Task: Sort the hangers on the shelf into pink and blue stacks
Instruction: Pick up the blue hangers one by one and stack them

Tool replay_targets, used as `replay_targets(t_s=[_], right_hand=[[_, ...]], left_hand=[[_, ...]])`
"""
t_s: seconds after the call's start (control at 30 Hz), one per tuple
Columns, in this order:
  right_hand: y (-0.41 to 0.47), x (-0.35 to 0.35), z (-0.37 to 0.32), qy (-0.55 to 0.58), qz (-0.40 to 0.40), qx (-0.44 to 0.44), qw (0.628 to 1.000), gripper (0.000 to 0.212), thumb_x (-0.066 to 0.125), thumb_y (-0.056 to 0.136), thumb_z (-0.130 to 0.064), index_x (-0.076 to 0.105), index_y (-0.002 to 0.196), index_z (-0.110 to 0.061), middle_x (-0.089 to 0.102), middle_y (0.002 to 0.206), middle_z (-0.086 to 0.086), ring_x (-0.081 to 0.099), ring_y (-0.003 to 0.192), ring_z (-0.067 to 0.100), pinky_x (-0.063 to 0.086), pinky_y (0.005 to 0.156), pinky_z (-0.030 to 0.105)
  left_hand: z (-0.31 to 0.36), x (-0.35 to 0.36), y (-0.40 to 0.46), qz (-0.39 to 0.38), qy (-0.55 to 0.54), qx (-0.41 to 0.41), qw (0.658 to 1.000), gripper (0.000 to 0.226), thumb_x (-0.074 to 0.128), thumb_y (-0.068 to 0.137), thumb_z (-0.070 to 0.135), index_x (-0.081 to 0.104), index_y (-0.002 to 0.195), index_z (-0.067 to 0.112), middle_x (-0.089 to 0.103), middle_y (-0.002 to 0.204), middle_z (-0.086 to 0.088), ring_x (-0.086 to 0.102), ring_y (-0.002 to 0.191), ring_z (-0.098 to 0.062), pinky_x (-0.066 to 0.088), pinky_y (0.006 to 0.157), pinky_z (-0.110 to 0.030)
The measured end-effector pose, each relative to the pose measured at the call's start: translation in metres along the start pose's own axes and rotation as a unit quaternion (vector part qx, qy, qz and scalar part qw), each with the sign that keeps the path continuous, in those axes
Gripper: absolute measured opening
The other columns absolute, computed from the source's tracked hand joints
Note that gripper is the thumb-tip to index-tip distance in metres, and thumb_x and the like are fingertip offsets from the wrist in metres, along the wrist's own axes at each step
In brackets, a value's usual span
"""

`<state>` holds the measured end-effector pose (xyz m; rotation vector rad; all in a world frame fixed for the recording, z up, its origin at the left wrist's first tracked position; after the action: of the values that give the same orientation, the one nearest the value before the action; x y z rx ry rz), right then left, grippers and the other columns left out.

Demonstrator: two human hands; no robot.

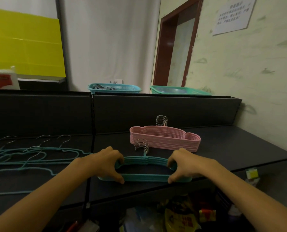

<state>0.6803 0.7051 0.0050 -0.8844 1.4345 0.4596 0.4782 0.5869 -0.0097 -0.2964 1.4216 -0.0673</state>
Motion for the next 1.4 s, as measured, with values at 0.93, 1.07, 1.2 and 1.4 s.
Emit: replay_targets(t_s=[0.93,1.07,1.2,1.4], right_hand=[[-0.003,0.000,0.002,0.006,0.025,-0.005,1.000,0.075,0.082,0.065,-0.053,0.062,0.125,-0.013,0.062,0.123,0.000,0.056,0.110,0.016,0.052,0.092,0.032],[-0.002,0.006,0.004,0.009,0.016,0.002,1.000,0.078,0.081,0.067,-0.051,0.055,0.132,-0.017,0.053,0.130,0.001,0.051,0.116,0.019,0.049,0.097,0.035],[-0.003,0.007,0.002,-0.013,-0.007,0.003,1.000,0.072,0.080,0.073,-0.040,0.050,0.135,-0.018,0.045,0.131,0.003,0.048,0.115,0.021,0.048,0.094,0.034],[-0.001,0.003,0.001,-0.021,0.001,-0.015,1.000,0.071,0.083,0.070,-0.041,0.056,0.130,-0.013,0.053,0.126,0.004,0.052,0.112,0.021,0.051,0.090,0.033]], left_hand=[[-0.003,-0.004,0.009,-0.010,0.000,0.010,1.000,0.078,0.074,0.066,0.061,0.046,0.132,0.029,0.040,0.127,0.002,0.039,0.115,-0.016,0.043,0.098,-0.033],[-0.004,0.000,0.012,-0.032,0.004,0.007,0.999,0.080,0.075,0.068,0.058,0.041,0.135,0.030,0.037,0.129,0.002,0.039,0.117,-0.017,0.043,0.099,-0.034],[-0.002,-0.003,0.012,-0.033,0.012,0.009,0.999,0.077,0.078,0.068,0.050,0.043,0.134,0.030,0.036,0.129,0.002,0.039,0.117,-0.017,0.044,0.098,-0.031],[-0.005,-0.005,0.018,-0.013,0.019,0.019,1.000,0.076,0.081,0.060,0.054,0.052,0.126,0.032,0.042,0.116,0.010,0.041,0.114,-0.015,0.047,0.093,-0.030]])
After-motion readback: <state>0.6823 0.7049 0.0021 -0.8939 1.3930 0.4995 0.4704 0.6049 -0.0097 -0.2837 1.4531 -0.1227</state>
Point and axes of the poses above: each hand's wrist, its own y-axis towards the middle knuckle, its own x-axis out of the palm, z = x × y, the point moved 6 cm from there along y, towards the middle knuckle
